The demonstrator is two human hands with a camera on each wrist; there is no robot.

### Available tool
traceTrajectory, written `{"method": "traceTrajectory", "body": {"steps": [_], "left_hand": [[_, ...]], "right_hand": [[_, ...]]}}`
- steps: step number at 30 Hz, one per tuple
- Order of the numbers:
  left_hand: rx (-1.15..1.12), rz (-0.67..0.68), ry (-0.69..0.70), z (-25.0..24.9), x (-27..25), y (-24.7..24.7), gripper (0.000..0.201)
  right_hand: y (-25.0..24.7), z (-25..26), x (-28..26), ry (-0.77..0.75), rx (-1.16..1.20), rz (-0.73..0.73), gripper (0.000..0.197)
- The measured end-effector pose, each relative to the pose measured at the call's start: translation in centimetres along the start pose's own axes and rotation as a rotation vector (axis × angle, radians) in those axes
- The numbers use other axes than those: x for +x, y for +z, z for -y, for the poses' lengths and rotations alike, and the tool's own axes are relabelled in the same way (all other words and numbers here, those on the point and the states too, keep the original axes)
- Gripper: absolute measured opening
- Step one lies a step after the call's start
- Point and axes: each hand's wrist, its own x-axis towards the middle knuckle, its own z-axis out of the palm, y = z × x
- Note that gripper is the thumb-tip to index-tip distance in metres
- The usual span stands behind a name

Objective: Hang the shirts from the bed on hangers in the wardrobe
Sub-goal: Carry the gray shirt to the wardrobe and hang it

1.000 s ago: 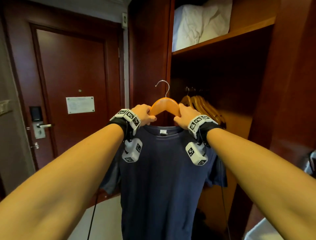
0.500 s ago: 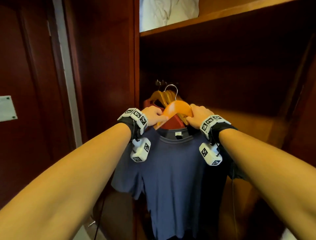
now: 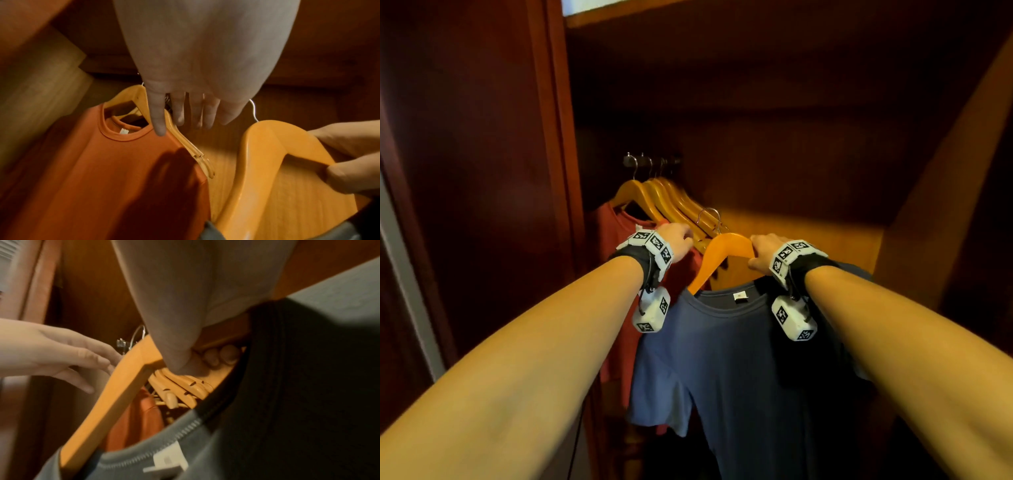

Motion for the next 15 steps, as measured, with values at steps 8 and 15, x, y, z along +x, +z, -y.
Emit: {"method": "traceTrajectory", "body": {"steps": [8, 15], "left_hand": [[0.170, 0.131, 0.097, 0.6, 7.0, 3.5, 0.031], [0.340, 0.237, 0.100, 1.8, 10.8, 5.1, 0.049]], "right_hand": [[1.9, -2.2, 4.3, 0.045, -0.134, 0.128, 0.021], [2.5, -4.1, 6.4, 0.122, -0.165, 0.141, 0.014]]}}
